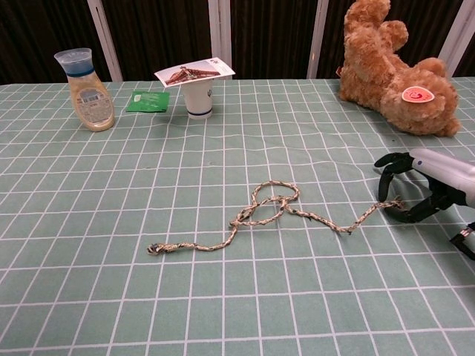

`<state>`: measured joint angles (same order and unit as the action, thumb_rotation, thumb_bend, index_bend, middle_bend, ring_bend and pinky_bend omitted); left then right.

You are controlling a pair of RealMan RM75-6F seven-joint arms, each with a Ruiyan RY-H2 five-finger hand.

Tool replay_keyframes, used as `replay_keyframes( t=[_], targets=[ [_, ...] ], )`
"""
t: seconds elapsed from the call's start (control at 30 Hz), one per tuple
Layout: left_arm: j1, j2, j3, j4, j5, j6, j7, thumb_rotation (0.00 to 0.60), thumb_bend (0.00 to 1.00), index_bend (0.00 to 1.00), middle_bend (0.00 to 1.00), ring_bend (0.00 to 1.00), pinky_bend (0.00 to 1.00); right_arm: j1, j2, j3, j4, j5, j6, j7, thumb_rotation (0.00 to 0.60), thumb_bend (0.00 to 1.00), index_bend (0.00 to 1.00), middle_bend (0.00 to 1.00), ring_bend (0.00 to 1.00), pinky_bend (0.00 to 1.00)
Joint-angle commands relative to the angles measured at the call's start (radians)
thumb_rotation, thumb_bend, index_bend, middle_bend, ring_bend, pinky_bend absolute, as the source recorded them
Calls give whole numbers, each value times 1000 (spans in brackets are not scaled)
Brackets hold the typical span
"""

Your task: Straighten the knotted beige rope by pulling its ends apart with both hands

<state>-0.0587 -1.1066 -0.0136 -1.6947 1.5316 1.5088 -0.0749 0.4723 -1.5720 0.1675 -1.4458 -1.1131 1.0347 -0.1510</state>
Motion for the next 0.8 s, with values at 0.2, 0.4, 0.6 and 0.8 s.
replay_keyframes(
  t=[0.2,0.4,0.6,0.8],
  targets=[
    [1,1,1,-3,1,-1,0,600,137,38,0,0,0,-1,-3,-4,5,10,-4,-8,600,431,557,156,0,0],
    [0,3,2,-6,0,-4,-1,600,137,38,0,0,0,-3,-5,-9,1,10,-2,-12,600,448,589,166,0,0],
    [-1,3,3,-7,1,-7,1,600,137,39,0,0,0,-7,4,-9,-22,8,5,-10,600,459,602,171,0,0],
    [-18,7,6,-26,19,-29,27,600,138,50,0,0,0,-12,30,-8,-67,-4,19,-12,600,460,605,174,0,0]
  ],
)
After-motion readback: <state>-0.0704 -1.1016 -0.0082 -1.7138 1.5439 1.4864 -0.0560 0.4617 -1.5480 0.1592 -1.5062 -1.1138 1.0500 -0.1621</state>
